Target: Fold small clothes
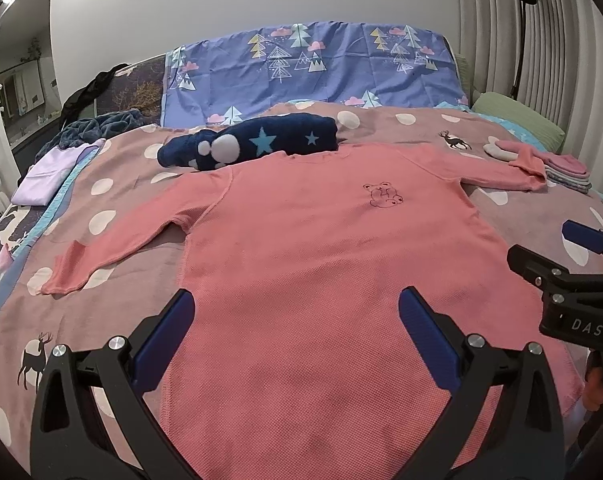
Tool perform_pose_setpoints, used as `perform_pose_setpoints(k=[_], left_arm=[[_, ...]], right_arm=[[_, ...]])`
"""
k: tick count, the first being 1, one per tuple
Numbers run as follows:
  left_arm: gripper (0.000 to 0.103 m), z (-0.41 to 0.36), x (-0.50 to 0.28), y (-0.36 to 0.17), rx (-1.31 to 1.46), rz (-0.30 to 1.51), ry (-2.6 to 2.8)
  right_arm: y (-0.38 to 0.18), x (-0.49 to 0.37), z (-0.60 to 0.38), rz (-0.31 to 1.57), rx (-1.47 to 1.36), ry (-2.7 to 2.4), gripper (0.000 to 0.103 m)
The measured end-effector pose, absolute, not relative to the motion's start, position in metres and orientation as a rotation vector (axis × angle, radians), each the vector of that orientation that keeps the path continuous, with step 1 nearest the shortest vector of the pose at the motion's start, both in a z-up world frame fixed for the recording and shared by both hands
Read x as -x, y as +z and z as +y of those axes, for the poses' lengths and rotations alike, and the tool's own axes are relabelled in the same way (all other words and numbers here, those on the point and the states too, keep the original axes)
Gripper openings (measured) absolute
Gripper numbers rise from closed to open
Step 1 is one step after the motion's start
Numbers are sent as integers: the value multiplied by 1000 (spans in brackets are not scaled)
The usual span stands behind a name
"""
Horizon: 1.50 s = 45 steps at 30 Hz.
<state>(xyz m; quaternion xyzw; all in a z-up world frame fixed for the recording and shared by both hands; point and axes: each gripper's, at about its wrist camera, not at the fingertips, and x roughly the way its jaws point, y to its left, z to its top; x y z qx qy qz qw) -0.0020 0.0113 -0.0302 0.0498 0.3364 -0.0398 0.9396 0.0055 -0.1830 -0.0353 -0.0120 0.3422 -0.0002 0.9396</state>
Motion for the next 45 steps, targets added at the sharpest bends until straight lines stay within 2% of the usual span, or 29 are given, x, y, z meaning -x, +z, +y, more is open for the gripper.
perform_pose_setpoints(k=[12,27,33,36,39,41,45], left_arm=[[102,19,-2,-35,-78,707,-86],[97,95,-16,-41,90,700,3],[84,158,-31,-51,203,664,36],[74,241,-48,-67,409,684,142],[59,317,-59,-90,688,687,192],[56,361,-67,-109,859,686,209],[56,406,-80,-134,967,684,320]], right_arm=[[-40,-8,-178,720,34,0,101],[-47,-19,-167,759,41,3,101],[-51,-25,-160,774,66,6,101],[-54,-27,-162,784,79,-11,101],[-58,-31,-167,798,69,-33,101],[-61,-35,-169,813,55,-45,101],[-65,-40,-165,826,65,-41,101]])
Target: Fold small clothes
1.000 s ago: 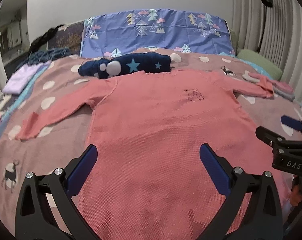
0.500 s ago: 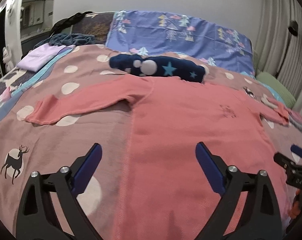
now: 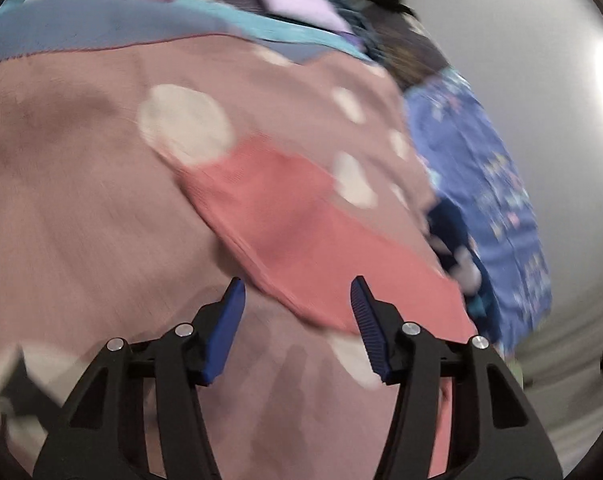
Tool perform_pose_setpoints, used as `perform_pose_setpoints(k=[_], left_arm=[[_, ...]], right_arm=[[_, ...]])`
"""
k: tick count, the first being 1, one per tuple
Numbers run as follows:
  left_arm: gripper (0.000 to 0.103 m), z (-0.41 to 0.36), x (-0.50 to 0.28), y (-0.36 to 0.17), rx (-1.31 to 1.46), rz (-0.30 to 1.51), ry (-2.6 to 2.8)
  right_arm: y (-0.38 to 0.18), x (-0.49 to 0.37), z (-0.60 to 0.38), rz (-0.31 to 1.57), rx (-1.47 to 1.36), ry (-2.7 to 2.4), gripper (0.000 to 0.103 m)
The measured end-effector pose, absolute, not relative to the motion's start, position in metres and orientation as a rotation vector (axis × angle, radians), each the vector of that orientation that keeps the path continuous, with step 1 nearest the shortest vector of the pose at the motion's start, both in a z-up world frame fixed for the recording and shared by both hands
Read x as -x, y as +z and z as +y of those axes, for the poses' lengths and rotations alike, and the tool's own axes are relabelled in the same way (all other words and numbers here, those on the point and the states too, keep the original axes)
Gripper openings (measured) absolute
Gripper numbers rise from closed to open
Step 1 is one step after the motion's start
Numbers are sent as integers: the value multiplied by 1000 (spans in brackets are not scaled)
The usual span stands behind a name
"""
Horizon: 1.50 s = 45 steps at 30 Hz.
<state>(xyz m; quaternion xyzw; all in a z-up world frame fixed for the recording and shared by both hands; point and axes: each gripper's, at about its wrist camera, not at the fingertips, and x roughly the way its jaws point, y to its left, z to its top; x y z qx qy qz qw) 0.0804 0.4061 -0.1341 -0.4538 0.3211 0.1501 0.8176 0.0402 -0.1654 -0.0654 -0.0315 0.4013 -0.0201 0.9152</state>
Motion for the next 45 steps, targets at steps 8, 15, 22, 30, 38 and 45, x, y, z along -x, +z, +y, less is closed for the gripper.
perform_pose_setpoints(k=[8,15,22,30,38,45], left_arm=[[4,418,-114,-136,949,659,325],[4,328,-146,-57,644,565,128],[4,154,-178,-20,387,586,-234],[7,5,-188,-90,215,802,-501],[10,-1,-190,-118,231,868,-503],[19,-13,-188,-102,275,804,-575]], right_arm=[[-73,-54,-167,845,67,-52,101],[-68,-72,-177,816,55,-40,101],[-66,-81,-200,800,-33,-28,101],[-65,-84,-243,797,-208,-19,99],[-67,-129,-236,917,-302,188,37],[-46,-177,-202,903,-292,286,51]])
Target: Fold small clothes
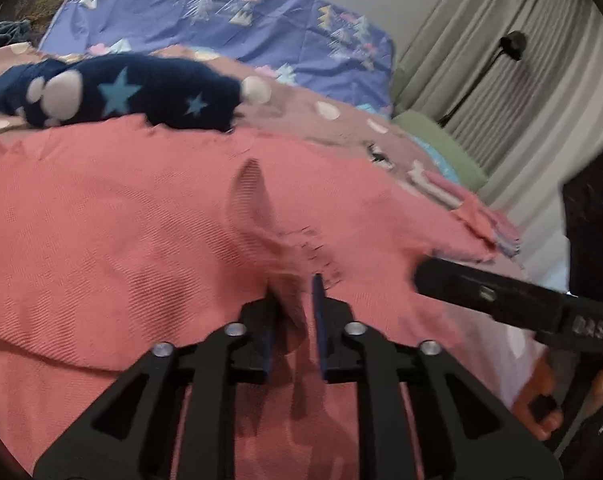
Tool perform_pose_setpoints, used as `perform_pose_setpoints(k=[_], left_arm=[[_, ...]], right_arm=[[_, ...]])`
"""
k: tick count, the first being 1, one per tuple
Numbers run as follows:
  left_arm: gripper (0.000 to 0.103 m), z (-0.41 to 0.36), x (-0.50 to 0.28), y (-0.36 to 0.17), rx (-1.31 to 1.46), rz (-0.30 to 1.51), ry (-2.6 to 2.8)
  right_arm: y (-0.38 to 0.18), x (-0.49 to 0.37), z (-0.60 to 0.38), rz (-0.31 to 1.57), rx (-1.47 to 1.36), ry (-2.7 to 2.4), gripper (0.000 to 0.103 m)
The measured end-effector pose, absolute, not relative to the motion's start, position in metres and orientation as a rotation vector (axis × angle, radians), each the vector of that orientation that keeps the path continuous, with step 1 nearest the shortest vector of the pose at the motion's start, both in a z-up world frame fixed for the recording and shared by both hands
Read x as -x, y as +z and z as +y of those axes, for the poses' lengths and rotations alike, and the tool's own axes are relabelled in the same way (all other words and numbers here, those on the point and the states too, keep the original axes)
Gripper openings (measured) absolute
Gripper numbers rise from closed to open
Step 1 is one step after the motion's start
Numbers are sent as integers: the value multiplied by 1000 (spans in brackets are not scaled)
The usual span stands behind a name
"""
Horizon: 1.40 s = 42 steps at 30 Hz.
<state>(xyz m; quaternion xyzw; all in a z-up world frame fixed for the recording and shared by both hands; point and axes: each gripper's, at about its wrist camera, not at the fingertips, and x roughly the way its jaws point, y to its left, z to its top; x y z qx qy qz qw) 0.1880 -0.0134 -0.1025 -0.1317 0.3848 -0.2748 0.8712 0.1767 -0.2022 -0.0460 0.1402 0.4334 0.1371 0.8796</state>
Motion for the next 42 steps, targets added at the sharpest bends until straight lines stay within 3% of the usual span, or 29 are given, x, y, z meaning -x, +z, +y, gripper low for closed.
perform_pose_setpoints(k=[10,14,16,17,20,28,30,32,33,36,38,42], left_arm=[[21,-29,-192,-113,240,865,-570],[8,-33,-188,-110,211,865,-599],[6,-39,-185,-108,175,866,-603],[5,-40,-184,-108,165,865,-603],[5,-41,-183,-107,168,862,-606],[5,-46,-204,-43,295,705,-634],[8,-53,-206,-32,274,673,-633],[34,-56,-205,-32,254,677,-621],[40,-54,-203,-35,250,680,-611],[46,-34,-191,-48,211,708,-533],[53,-9,-187,-60,184,733,-444],[54,58,-178,-76,175,758,-264]], right_arm=[[-75,-198,-223,1021,-469,331,51],[-91,-216,-214,1086,-535,379,51],[-96,-227,-209,1108,-545,375,51],[-98,-233,-207,1111,-549,371,47],[-100,-248,-197,1112,-514,378,4],[-5,-256,-197,855,-377,408,4],[2,-261,-209,840,-343,360,4],[-8,-267,-225,847,-333,294,4],[-17,-270,-232,864,-328,259,5],[-66,-276,-262,981,-402,190,19],[-82,-267,-279,987,-485,185,20],[-81,-252,-289,943,-517,206,20]])
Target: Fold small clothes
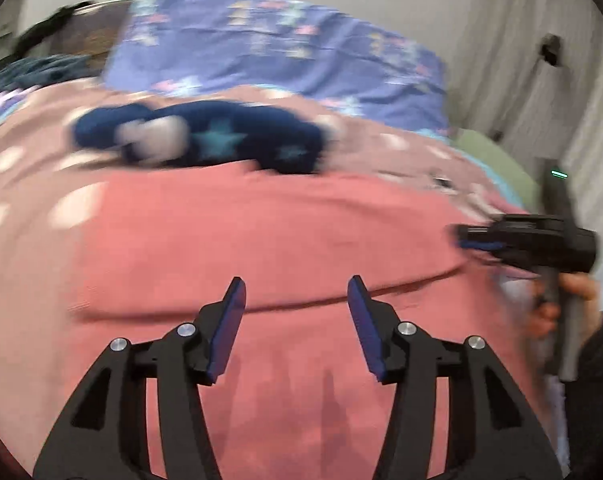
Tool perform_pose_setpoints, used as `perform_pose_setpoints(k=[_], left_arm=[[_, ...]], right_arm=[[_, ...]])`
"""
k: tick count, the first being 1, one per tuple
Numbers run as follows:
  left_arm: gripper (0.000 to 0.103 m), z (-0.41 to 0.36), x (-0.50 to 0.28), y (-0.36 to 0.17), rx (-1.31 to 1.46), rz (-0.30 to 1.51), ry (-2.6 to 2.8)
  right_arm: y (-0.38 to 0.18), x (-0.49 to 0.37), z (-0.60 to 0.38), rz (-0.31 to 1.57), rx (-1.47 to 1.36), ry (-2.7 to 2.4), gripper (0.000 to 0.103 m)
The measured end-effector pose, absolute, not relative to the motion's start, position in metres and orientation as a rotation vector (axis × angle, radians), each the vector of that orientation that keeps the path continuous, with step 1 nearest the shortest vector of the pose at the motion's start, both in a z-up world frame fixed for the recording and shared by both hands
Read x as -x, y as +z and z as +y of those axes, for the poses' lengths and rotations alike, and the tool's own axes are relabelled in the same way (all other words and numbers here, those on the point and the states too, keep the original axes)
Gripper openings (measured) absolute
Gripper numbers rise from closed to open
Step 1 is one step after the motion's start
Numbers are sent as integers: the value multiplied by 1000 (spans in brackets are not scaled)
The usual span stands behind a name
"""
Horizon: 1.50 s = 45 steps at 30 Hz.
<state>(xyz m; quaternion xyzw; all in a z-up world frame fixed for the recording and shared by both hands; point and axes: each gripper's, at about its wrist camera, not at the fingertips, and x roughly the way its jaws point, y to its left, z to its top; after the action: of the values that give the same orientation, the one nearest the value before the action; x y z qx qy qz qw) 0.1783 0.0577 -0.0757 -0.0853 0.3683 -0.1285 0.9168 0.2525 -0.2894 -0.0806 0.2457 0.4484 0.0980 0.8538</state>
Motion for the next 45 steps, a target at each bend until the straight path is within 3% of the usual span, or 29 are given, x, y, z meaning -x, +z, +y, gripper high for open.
perform_pose_setpoints(k=[3,5,7,10,13,17,21,24,26,29,39,45], left_arm=[[54,102,-175,-85,148,767,-114],[55,122,-179,-99,99,816,-6],[57,140,-186,-119,119,887,73],[57,146,-180,-107,143,845,69],[54,137,-172,-91,180,787,-20],[44,98,-180,-74,116,733,-140],[43,64,-194,-95,96,802,-209],[46,55,-208,-120,66,878,-198],[47,53,-210,-122,53,882,-194],[48,51,-212,-125,44,885,-195],[54,43,-201,-120,18,881,-199],[54,48,-200,-120,50,876,-214]], right_arm=[[-71,-241,-275,903,-483,283,23],[-77,-236,-262,937,-430,302,34],[-93,-237,-251,1013,-321,206,23],[-89,-221,-249,960,-283,183,23],[-72,-196,-265,892,-282,157,24],[-46,-174,-303,793,-148,-88,28],[-39,-177,-351,750,60,-409,34],[-56,-190,-381,825,157,-497,36],[-71,-196,-403,903,120,-491,32],[-73,-187,-435,858,-77,-487,5],[-31,-170,-441,585,-836,5,4],[-5,-194,-302,574,-707,470,4]])
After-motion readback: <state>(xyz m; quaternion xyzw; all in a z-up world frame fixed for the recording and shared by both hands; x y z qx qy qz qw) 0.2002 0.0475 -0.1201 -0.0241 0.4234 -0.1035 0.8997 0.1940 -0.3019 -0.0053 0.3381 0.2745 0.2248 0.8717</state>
